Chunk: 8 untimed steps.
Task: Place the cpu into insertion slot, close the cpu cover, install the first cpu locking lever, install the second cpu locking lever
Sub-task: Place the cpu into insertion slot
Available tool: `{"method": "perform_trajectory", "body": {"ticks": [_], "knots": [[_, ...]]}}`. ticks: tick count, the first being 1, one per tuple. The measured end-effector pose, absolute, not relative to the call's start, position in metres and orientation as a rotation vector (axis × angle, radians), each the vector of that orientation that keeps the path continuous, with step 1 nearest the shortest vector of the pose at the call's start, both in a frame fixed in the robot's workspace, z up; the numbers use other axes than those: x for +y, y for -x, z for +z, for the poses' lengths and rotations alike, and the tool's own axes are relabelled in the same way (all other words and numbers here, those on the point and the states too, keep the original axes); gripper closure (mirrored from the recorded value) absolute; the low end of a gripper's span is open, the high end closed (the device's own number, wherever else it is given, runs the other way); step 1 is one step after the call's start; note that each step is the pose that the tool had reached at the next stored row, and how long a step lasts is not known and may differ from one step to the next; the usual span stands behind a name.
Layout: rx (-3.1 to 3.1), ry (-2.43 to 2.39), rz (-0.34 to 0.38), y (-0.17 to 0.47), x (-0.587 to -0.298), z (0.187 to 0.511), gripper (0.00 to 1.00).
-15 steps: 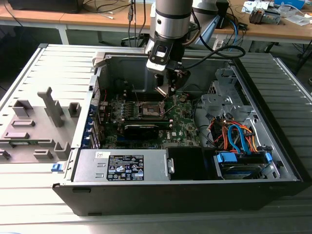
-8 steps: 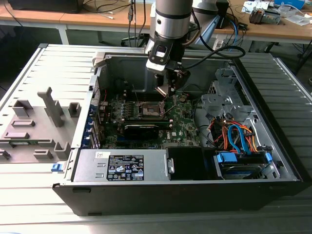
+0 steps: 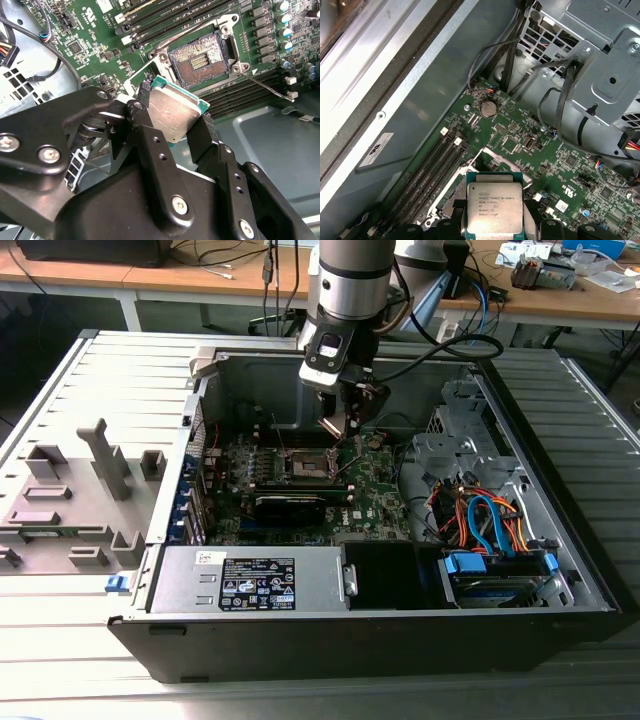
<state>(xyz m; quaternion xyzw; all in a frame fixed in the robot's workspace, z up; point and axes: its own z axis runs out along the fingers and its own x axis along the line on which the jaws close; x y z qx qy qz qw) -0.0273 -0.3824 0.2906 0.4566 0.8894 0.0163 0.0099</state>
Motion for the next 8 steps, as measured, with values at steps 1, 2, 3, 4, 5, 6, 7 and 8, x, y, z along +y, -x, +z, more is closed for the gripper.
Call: {"method": "perform_trajectory", "body": {"ticks": [1, 2, 3, 4, 5, 6, 7, 8], "knots": [[2.775, -1.428, 0.051, 0.0273, -0.3824, 0.2906, 0.46], [2.774, -1.43, 0.051, 0.0273, -0.3824, 0.2905, 0.46], [2.774, -1.431, 0.051, 0.0273, -0.3824, 0.2905, 0.46], [2.773, -1.433, 0.051, 0.0273, -0.3824, 0.2905, 0.46], [2.772, -1.434, 0.051, 0.0273, -0.3824, 0.2905, 0.46], [2.771, -1.436, 0.051, 0.0273, -0.3824, 0.2904, 0.46], [2.77, -1.438, 0.051, 0.0273, -0.3824, 0.2904, 0.46], [2.769, -1.44, 0.051, 0.0273, -0.3824, 0.2904, 0.46]]}}
